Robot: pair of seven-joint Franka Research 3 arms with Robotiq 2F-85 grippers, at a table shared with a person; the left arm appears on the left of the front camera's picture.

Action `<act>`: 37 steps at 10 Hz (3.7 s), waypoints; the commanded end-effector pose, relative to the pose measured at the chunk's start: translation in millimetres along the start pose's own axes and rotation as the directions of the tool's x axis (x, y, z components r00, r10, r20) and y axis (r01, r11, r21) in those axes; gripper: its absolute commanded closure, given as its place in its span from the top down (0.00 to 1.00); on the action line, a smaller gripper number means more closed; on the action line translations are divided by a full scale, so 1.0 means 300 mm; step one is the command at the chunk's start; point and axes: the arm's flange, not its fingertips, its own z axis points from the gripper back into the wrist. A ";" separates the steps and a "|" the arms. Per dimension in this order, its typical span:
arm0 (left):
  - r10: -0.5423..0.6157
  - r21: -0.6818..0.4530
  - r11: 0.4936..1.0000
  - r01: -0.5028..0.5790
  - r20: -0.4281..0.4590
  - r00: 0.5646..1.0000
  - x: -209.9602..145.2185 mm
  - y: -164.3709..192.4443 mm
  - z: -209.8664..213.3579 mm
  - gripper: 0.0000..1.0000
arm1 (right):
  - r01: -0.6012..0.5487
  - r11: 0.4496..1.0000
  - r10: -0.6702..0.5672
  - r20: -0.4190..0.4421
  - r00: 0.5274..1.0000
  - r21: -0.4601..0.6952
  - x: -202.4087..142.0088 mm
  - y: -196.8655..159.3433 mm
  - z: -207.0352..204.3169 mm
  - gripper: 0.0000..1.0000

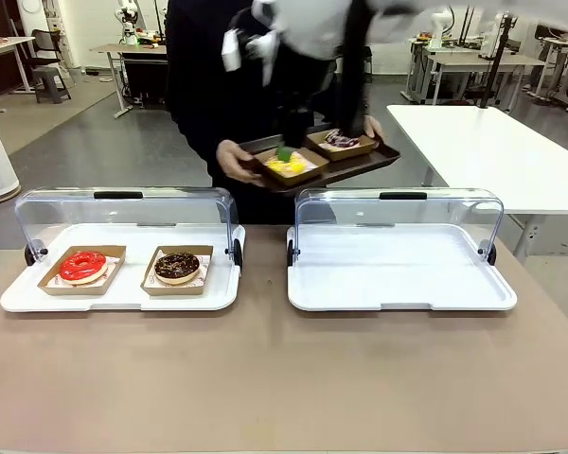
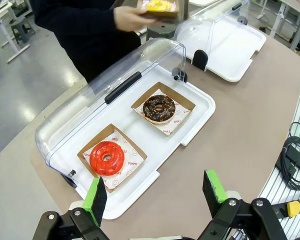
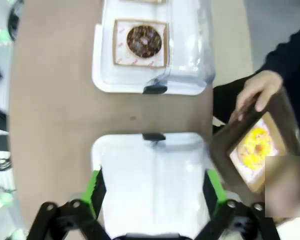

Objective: Provide the desired donut to the person.
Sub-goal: Place the picked Paper togo box onto the Handle tray extended by the person.

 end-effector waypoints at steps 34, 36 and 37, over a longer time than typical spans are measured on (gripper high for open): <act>-0.004 -0.007 1.000 0.004 0.006 1.000 -0.003 0.003 -0.001 1.00 | 0.412 0.906 -0.331 0.442 0.834 -0.099 -0.931 0.340 0.085 1.00; -0.004 -0.007 1.000 0.004 0.006 1.000 -0.003 0.003 -0.001 1.00 | 0.412 0.906 -0.331 0.442 0.834 -0.099 -0.931 0.340 0.085 1.00; -0.004 -0.007 1.000 0.004 0.006 1.000 -0.003 0.003 -0.001 1.00 | 0.412 0.906 -0.331 0.442 0.834 -0.099 -0.931 0.340 0.085 1.00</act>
